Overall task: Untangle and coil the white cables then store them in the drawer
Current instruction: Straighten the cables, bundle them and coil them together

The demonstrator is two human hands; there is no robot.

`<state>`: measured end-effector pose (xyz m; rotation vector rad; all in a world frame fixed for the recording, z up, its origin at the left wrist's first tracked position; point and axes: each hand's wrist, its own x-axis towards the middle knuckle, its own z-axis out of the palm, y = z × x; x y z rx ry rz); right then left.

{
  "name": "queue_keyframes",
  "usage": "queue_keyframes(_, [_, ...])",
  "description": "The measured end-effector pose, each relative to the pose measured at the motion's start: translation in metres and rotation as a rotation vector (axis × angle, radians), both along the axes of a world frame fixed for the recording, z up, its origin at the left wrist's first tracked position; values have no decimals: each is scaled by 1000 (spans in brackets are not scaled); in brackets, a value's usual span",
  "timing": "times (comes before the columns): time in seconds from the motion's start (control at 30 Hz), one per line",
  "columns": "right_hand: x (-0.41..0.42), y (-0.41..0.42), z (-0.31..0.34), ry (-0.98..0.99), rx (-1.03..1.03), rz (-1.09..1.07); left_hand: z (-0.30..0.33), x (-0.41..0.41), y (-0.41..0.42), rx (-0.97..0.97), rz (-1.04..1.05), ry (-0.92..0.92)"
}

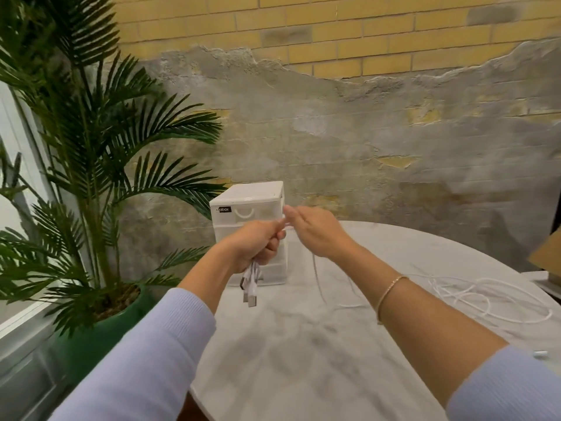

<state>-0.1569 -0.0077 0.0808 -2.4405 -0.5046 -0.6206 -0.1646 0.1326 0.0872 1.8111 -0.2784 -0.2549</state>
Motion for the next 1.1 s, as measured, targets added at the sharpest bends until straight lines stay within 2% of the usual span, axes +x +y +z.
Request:
queue_keyframes(0.1, [2,1,-8,46,16,-37,-2,-4,-2,-73,-93,31])
queue_keyframes(0.23, [5,-9,-6,63,-28,-174,-13,-12,-4,-237,-274,161])
queue_keyframes(0.4, [7,-21,-2,11,-60,-244,-27,-20,-8,-265,-341,157])
queue_keyframes(0.57, [9,-41,-1,8,6,-332,-41,-17,-10,-108,-254,67])
queue_keyframes(0.7, [4,-51,-5,12,96,-381,-50,-18,-13,-167,-139,102])
queue_keyframes(0.83, [0,-56,-8,-22,159,-455,-56,-15,-21,-356,-4,170])
queue_keyframes(1.0, [-1,-58,-11,-48,175,-535,-48,-3,-34,-662,203,397])
queue_keyframes(1.1, [-3,-59,-16,-74,112,-533,-44,5,-34,-678,308,421])
